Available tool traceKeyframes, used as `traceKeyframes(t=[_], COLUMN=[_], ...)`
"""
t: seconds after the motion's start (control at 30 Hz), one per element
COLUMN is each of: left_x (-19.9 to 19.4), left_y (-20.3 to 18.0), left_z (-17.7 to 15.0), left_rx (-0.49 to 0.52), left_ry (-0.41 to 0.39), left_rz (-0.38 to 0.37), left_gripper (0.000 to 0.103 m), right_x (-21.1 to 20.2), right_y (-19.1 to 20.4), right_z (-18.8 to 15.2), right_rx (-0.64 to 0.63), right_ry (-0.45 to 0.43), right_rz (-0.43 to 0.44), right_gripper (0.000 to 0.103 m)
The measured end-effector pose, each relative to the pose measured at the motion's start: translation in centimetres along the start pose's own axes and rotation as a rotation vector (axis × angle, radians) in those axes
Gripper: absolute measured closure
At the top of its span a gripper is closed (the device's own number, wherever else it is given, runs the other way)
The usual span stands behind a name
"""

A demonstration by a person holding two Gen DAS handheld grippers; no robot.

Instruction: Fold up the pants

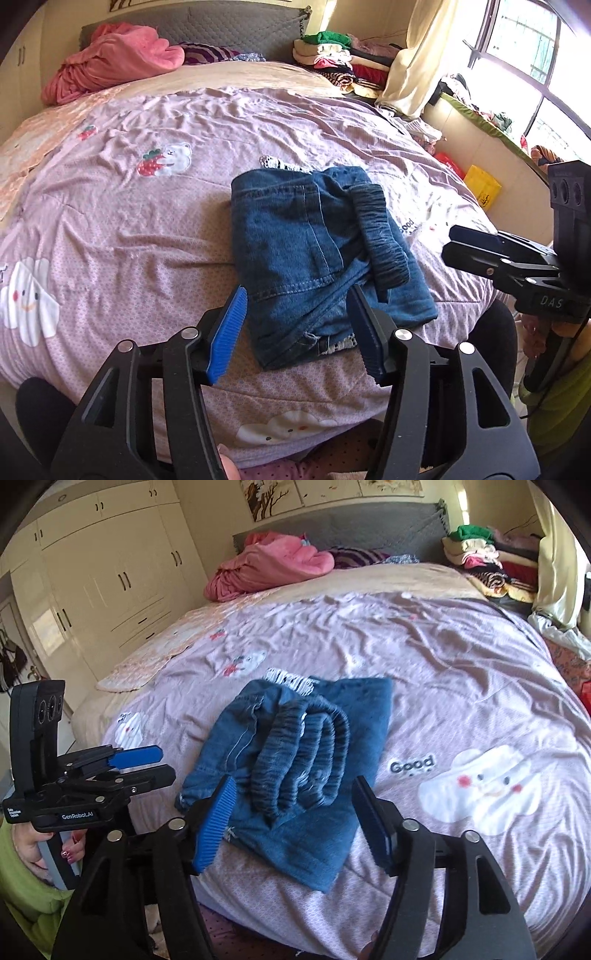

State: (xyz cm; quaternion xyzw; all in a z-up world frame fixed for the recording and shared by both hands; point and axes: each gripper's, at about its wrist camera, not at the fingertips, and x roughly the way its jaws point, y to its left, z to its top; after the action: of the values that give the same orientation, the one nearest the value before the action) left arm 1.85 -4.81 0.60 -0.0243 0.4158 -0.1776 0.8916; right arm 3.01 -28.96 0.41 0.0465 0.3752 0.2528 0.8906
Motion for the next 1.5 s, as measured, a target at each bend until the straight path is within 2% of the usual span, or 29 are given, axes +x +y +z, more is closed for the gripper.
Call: traceKeyframes(t=[0.2,0.37,0.47,0.63,0.67,0.7,0.77,0.93,1.0,1.1,1.23,1.33,1.4,1.5], left_x=[0.5,2.1,4.0,6.8,7.3,7.6,8.2,9.3,9.7,10.0,9.9,10.2,10.4,9.9], left_y=[0.4,1.2,2.1,3.1,3.1,3.2,3.0,2.9,3.2,3.1,2.4,2.5,2.8,2.5], left_z=[0.9,2.3,3.1,3.4,3.3,3.3,3.1,2.9,2.8,3.0,3.2,3.0,3.0,3.2], left_rx=[0.001,-0.008,-0.021,-0.059,-0.068,-0.072,-0.076,-0.086,-0.114,-0.147,-0.134,-0.125,-0.146,-0.137], left_ry=[-0.002,0.005,0.033,0.080,0.087,0.093,0.100,0.114,0.116,0.117,0.111,0.110,0.110,0.095], left_rz=[0.015,0.040,0.052,0.021,0.014,0.004,-0.018,-0.030,-0.046,-0.071,-0.073,-0.078,-0.089,-0.080], left_gripper=[0.042,0.033,0.032,0.032,0.032,0.032,0.032,0.032,0.032,0.038,0.049,0.051,0.057,0.078], right_x=[-0.3,0.8,2.2,4.6,5.1,5.5,6.6,8.8,9.1,9.2,9.3,9.6,9.6,9.1], right_y=[-1.0,-2.7,-4.0,-5.6,-5.7,-5.8,-5.7,-6.1,-6.1,-5.7,-5.5,-5.5,-4.7,-4.1], right_z=[0.5,0.6,0.6,0.7,0.8,0.8,0.9,0.7,0.7,0.8,1.0,0.9,1.1,1.3], right_rx=[0.020,0.057,0.092,0.136,0.137,0.136,0.130,0.164,0.172,0.153,0.143,0.152,0.127,0.108], right_ry=[-0.018,0.000,0.031,0.062,0.071,0.083,0.105,0.131,0.122,0.106,0.094,0.091,0.082,0.060], right_rz=[-0.049,-0.090,-0.108,-0.058,-0.057,-0.052,-0.024,0.008,0.029,0.037,0.053,0.078,0.070,0.058], right_gripper=[0.026,0.024,0.024,0.024,0.026,0.033,0.041,0.042,0.047,0.051,0.059,0.070,0.078,0.085])
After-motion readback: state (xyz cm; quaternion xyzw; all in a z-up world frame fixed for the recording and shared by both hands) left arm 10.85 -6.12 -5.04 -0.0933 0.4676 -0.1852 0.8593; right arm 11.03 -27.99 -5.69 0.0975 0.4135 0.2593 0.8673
